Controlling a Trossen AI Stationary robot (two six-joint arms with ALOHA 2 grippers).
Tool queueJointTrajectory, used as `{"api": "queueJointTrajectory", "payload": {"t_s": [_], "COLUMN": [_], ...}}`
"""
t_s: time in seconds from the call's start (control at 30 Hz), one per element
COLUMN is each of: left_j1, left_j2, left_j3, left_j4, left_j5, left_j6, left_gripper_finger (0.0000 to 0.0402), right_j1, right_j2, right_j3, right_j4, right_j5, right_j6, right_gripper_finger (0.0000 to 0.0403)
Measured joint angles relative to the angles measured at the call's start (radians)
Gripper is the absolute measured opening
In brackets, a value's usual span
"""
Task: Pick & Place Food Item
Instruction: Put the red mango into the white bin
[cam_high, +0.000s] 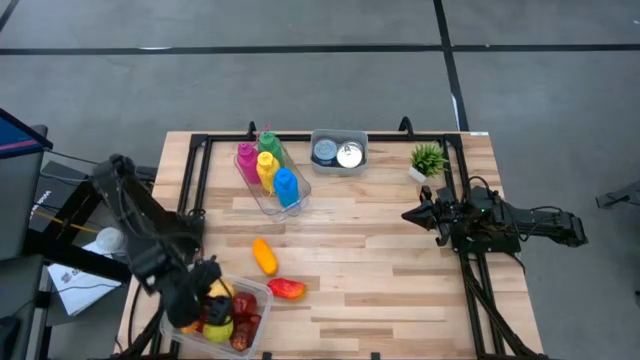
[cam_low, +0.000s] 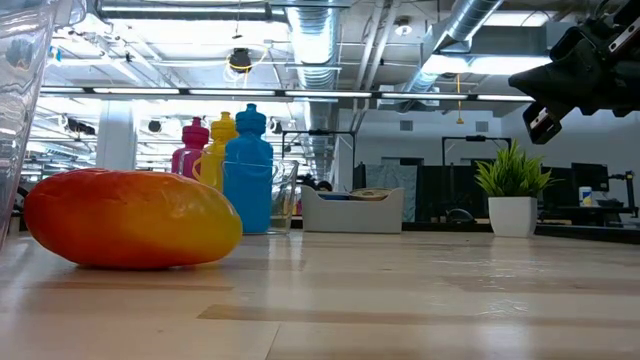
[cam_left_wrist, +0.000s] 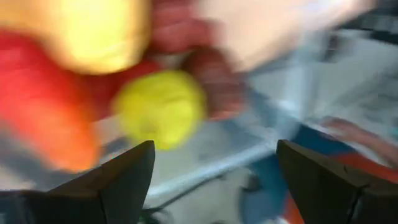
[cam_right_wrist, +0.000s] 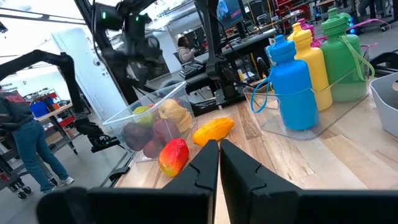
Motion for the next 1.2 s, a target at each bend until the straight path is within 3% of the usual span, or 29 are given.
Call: {"api": "queueJointTrajectory", "payload": {"t_s": [0.27,0.43,0.6,0.73,1.0,1.2], "left_j1": [0.163,0.316,0.476,0.583,0.668,0.646], "left_j2": [-0.108,-0.096,-0.011,0.087,0.261,0.296], "left_j3": [0.000,0.000,0.000,0.000,0.000,0.000], "left_j4": [0.300,0.489,0.761,0.951,0.961,0.951], "left_j5": [-0.343,-0.363,-0.236,-0.078,0.154,0.196], "left_j6": [0.251,0.570,0.939,1.100,1.202,1.310], "left_gripper_finger": [0.0324,0.0314,0.0308,0.0302,0.0288,0.0279], "right_j1": [0.000,0.000,0.000,0.000,0.000,0.000], "right_j2": [0.000,0.000,0.000,0.000,0.000,0.000], "right_j3": [0.000,0.000,0.000,0.000,0.000,0.000], "right_j4": [0.000,0.000,0.000,0.000,0.000,0.000], "right_j5": [0.000,0.000,0.000,0.000,0.000,0.000], "right_j6": [0.000,0.000,0.000,0.000,0.000,0.000], "right_gripper_finger": [0.0012,0.0012,0.0012,0.0012,0.0012,0.0012]}}
